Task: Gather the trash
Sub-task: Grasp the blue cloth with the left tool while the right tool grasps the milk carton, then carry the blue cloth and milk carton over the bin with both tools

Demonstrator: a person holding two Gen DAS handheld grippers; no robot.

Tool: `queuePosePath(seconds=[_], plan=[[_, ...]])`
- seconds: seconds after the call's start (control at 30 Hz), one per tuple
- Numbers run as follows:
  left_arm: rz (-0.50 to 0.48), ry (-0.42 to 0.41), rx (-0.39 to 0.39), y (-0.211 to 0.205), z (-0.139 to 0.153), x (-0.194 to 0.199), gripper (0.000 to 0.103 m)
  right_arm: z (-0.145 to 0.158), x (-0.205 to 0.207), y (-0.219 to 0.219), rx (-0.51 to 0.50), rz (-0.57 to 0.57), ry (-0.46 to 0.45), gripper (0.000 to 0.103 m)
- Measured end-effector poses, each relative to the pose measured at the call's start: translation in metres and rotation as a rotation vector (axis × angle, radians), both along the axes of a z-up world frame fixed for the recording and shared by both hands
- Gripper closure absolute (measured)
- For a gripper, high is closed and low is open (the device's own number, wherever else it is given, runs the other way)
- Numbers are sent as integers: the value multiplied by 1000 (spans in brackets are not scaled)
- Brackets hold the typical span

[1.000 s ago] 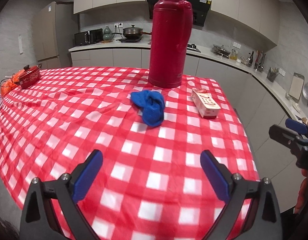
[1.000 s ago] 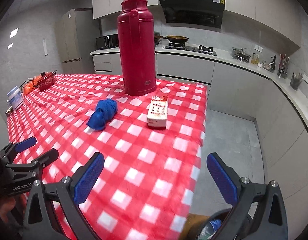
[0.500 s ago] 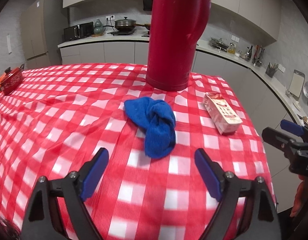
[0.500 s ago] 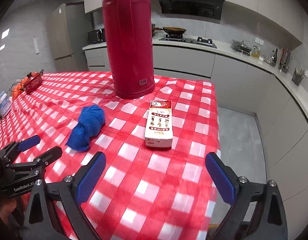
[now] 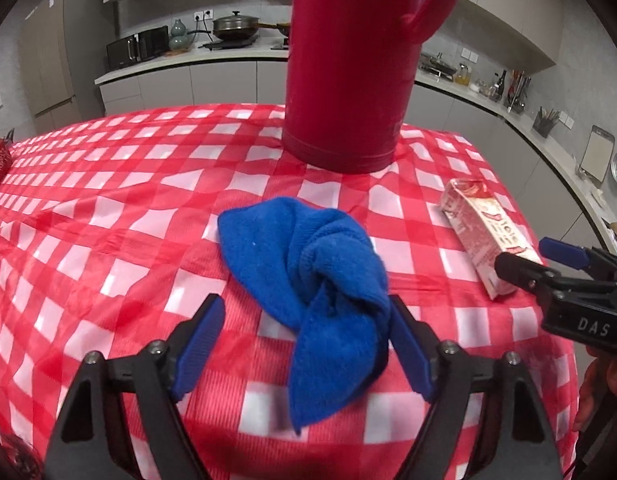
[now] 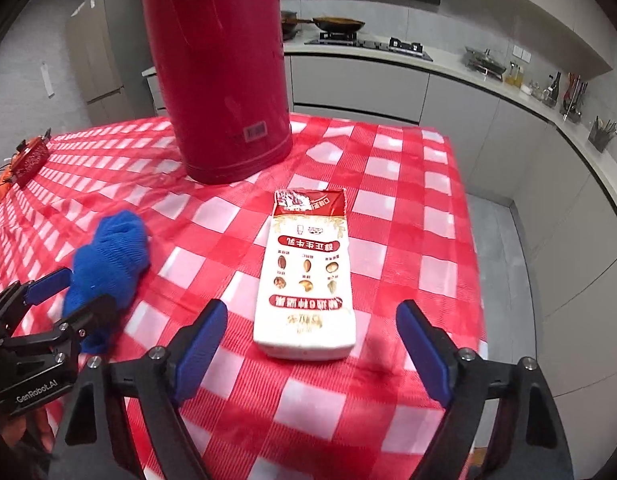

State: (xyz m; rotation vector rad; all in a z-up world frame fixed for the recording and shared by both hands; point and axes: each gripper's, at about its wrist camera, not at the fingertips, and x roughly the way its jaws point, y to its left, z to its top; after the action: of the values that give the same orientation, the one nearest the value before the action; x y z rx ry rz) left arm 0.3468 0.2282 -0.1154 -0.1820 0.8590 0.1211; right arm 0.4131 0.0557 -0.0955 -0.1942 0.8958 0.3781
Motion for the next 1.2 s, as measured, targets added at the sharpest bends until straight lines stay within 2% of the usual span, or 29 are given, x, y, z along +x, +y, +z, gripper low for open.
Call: queuePosePath(seconds=[0.23,0.3,0.33,0.37,0.4,0.47,0.57,0.77,1.2], plan=[[-6,-4,-12,0,-2,10,21,-14,16,6,-7,-21,22,25],[-12,-3,-23,-1,-3,11,24,-15,17,6,-4,-23,31,35],[-16,-4,-26,-2,-3,13,29,-17,18,6,-2,-25,38,38],[-20,-8,-30,-2,-3,12,35,-18,19,6,0,-25,45,46],[-25,-9,-37,-2,-4,13,38,-20,20,6,6,-25,55,48],[-41,-14,-48,-3,-4,13,56,-20,19,5,10,-27,53,49],[-58,-24,-51,-6,-2,11,68,-16,15,3,24,-26,45,49],[-69,-54,-55,-9,9,-4,74,3,-3,-3,48,-11,9,51],[-87,-106,-31,-34,37,-67,74,37,-78,-35,93,23,-38,51]])
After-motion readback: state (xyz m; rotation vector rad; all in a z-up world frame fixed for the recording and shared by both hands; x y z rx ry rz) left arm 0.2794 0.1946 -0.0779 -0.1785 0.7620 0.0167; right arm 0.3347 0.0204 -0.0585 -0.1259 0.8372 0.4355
